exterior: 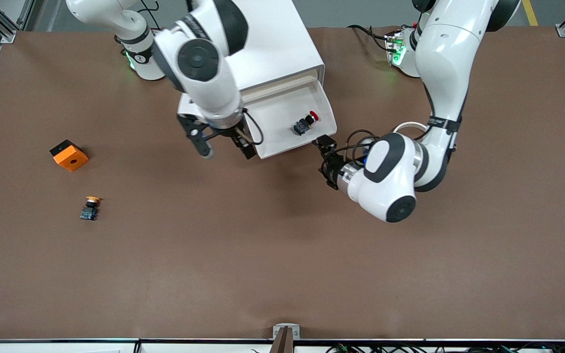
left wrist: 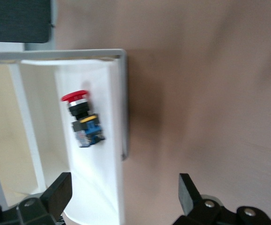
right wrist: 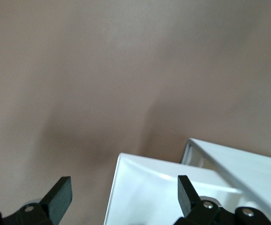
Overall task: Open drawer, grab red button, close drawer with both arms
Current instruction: 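Reach the right gripper into the drawer while the left gripper withdraws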
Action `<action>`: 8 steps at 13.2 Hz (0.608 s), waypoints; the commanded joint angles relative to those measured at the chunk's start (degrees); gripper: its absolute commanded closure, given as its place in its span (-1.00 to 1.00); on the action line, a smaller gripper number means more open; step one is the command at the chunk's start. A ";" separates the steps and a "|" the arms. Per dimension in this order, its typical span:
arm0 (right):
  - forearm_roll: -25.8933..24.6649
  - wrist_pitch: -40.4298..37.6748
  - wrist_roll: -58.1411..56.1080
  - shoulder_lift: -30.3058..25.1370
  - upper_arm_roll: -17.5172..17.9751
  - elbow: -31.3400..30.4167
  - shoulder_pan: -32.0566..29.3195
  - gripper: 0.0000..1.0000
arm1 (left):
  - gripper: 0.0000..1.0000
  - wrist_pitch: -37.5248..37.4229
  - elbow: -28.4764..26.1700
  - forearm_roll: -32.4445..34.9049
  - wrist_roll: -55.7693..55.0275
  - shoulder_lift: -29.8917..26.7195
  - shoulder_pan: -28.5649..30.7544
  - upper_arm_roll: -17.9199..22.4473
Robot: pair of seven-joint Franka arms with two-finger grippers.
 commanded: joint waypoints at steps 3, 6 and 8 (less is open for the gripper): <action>-1.57 3.09 4.26 5.19 -0.70 2.23 6.11 -1.00 | -1.00 1.65 2.47 1.71 14.57 -4.09 0.16 9.57; -1.66 3.10 4.08 8.18 -0.70 5.40 8.31 -1.00 | -1.00 1.56 2.38 7.31 20.21 -7.61 0.25 11.35; -1.75 3.18 3.82 9.85 -0.70 6.63 10.24 -1.00 | -1.00 0.68 2.21 16.17 26.00 -9.46 -0.54 10.56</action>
